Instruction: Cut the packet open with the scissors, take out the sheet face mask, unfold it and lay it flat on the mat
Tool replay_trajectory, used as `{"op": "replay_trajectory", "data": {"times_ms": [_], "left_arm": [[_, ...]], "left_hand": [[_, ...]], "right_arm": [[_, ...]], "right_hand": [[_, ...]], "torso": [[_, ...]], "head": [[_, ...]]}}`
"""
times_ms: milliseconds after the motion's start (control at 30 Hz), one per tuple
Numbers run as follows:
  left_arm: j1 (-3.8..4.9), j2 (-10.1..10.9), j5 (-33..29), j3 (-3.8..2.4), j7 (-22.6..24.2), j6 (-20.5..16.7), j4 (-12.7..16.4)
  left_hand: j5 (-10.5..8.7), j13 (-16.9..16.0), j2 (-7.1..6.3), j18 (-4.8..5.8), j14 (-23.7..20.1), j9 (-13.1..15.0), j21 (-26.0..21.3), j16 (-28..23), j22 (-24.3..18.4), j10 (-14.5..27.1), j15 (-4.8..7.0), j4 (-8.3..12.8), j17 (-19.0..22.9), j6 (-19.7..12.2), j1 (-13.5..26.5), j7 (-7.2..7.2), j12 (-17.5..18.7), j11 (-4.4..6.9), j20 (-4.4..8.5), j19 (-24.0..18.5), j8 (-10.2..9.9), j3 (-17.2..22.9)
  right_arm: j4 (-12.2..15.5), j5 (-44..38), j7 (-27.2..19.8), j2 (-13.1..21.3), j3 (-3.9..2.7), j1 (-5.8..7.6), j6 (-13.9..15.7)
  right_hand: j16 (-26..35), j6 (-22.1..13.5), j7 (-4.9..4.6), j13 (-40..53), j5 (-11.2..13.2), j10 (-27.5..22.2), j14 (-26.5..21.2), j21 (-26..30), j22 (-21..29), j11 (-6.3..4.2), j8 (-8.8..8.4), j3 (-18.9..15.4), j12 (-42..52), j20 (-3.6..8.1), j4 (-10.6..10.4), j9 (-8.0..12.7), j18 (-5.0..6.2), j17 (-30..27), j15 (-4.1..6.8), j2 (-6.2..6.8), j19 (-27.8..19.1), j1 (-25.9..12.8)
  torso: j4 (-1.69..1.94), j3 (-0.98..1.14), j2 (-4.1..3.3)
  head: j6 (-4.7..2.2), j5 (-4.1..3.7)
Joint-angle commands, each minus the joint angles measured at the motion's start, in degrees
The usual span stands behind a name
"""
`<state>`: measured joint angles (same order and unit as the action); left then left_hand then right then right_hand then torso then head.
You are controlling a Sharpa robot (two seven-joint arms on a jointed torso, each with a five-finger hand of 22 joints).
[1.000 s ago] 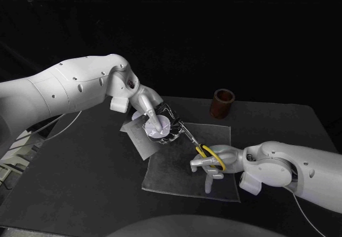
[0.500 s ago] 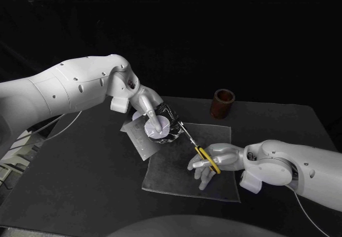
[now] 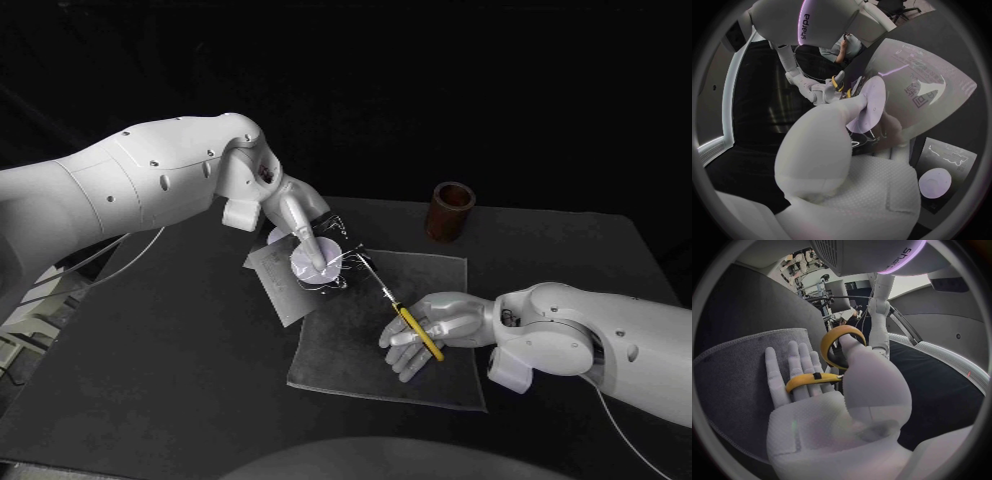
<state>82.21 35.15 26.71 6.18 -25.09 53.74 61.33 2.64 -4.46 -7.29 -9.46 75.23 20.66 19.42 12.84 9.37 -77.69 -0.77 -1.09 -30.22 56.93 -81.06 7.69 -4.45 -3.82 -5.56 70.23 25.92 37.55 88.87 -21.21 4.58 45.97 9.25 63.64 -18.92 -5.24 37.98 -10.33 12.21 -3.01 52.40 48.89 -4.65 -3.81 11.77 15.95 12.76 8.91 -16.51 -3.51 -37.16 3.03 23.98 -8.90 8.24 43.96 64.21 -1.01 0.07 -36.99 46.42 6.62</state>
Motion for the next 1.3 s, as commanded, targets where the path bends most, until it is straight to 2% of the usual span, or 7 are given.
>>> {"op": "replay_trajectory", "data": {"times_ms": [33,167,267,633,733,933,1300], "left_arm": [[0.03,-0.1,0.9,-0.01,0.2,2.5,0.1],[0.03,-0.1,1.1,-0.01,0.2,2.5,0.1],[0.03,-0.1,1.1,-0.01,0.1,2.6,0.1],[0.03,-0.1,1.1,-0.01,0.1,2.7,0.1],[0.03,0.0,1.1,-0.01,0.1,2.7,0.1],[0.03,-0.1,1.1,-0.01,0.0,2.8,0.3],[0.03,-0.2,1.3,-0.01,-0.1,3.1,0.8]], "left_hand": [[0.22,0.0,0.37,-0.87,0.3,1.2,0.3,-0.2,0.1,-0.6,0.28,0.1,-0.1,0.1,0.0,0.14,-0.3,0.02,0.14,-0.1,0.2,0.4],[0.22,0.0,0.37,-0.87,0.3,1.2,0.3,-0.2,0.1,-0.6,0.28,0.1,-0.1,0.1,0.0,0.14,-0.3,0.02,0.14,-0.1,0.2,0.4],[0.22,0.0,0.37,-0.87,0.3,1.2,0.3,-0.2,0.1,-0.6,0.28,0.1,-0.1,0.1,0.0,0.14,-0.3,0.02,0.14,-0.1,0.2,0.4],[0.23,0.0,0.38,-0.87,0.3,1.3,0.3,-0.2,0.1,-0.6,0.28,0.1,-0.1,0.1,0.1,0.15,-0.3,0.02,0.15,-0.1,0.2,0.5],[0.23,0.0,0.38,-0.87,0.3,1.3,0.3,-0.2,0.1,-0.6,0.28,0.1,-0.1,0.1,0.1,0.15,-0.3,0.02,0.15,-0.1,0.2,0.5],[0.23,0.0,0.38,-0.87,0.3,1.3,0.3,-0.2,0.1,-0.6,0.28,0.1,-0.1,0.1,0.1,0.15,-0.3,0.02,0.15,-0.1,0.2,0.5],[0.23,0.0,0.38,-0.87,0.3,1.3,0.3,-0.2,0.1,-0.6,0.28,0.1,-0.1,0.1,0.1,0.15,-0.3,0.02,0.15,-0.1,0.2,0.5]], "right_arm": [[0.2,-0.3,-1.0,0.1,-0.06,0.11,-2.1],[0.3,-0.3,-0.9,0.1,-0.06,0.16,-2.8],[0.3,-0.3,-0.8,0.1,-0.06,0.17,-3.2],[-0.2,0.7,-1.1,0.3,-0.07,0.25,-3.0],[-0.5,0.9,-1.1,0.6,-0.08,0.26,-3.1],[-0.7,1.2,-0.7,0.3,-0.09,0.27,-3.3],[-1.4,1.9,-1.2,-0.6,-0.1,0.37,-1.9]], "right_hand": [[0.5,-0.4,-3.74,-0.7,0.2,-0.7,-2.9,0.7,0.1,0.2,0.52,-1.0,0.3,-0.09,-0.1,0.1,6.24,-0.7,-2.2,-0.24,-1.8,0.5],[0.7,-0.7,-3.94,-1.4,0.2,-1.3,-3.4,1.0,0.2,0.4,0.72,-2.0,0.4,-0.11,-0.1,0.2,6.03,-1.4,-2.42,-0.54,-3.8,0.7],[1.1,-1.2,-4.14,-2.3,0.2,-2.2,-4.5,1.4,0.4,0.7,0.97,-3.4,0.5,-0.13,-0.1,0.4,5.59,-2.5,-2.81,-1.02,-7.6,1.1],[1.1,-0.8,-4.58,-3.0,0.2,-2.5,-4.9,1.4,0.5,0.82,1.71,-4.5,0.9,-0.13,-0.2,0.3,5.42,-3.2,-2.98,-1.65,-8.9,1.4],[1.1,-0.9,-4.63,-3.3,0.2,-2.7,-5.1,1.4,0.5,0.9,1.88,-4.8,1.0,-0.14,-0.2,0.4,5.35,-3.5,-3.06,-1.87,-9.4,1.6],[1.2,-1.6,-5.01,-4.2,0.2,-3.8,-6.4,1.5,0.6,1.27,2.47,-6.6,1.3,-0.16,-0.3,0.5,4.95,-4.6,-3.47,-2.34,-11.7,2.0],[0.7,-1.4,-5.22,-4.7,0.2,-3.8,-6.2,1.4,0.5,1.31,3.43,-7.7,2.0,-0.15,-0.5,0.4,4.91,-5.0,-3.46,-3.09,-11.9,2.2]], "torso": [[-0.02,-0.01,0.0],[0.01,-0.01,0.0],[0.02,0.01,-0.03],[0.11,-0.02,-0.03],[-0.06,0.02,-0.03],[0.05,0.03,-0.03],[0.08,-0.02,-0.04]], "head": [[-0.11,0.07],[-0.11,0.16],[-0.06,0.2],[-0.22,0.12],[-0.42,0.27],[-0.14,0.3],[-0.09,0.31]]}}
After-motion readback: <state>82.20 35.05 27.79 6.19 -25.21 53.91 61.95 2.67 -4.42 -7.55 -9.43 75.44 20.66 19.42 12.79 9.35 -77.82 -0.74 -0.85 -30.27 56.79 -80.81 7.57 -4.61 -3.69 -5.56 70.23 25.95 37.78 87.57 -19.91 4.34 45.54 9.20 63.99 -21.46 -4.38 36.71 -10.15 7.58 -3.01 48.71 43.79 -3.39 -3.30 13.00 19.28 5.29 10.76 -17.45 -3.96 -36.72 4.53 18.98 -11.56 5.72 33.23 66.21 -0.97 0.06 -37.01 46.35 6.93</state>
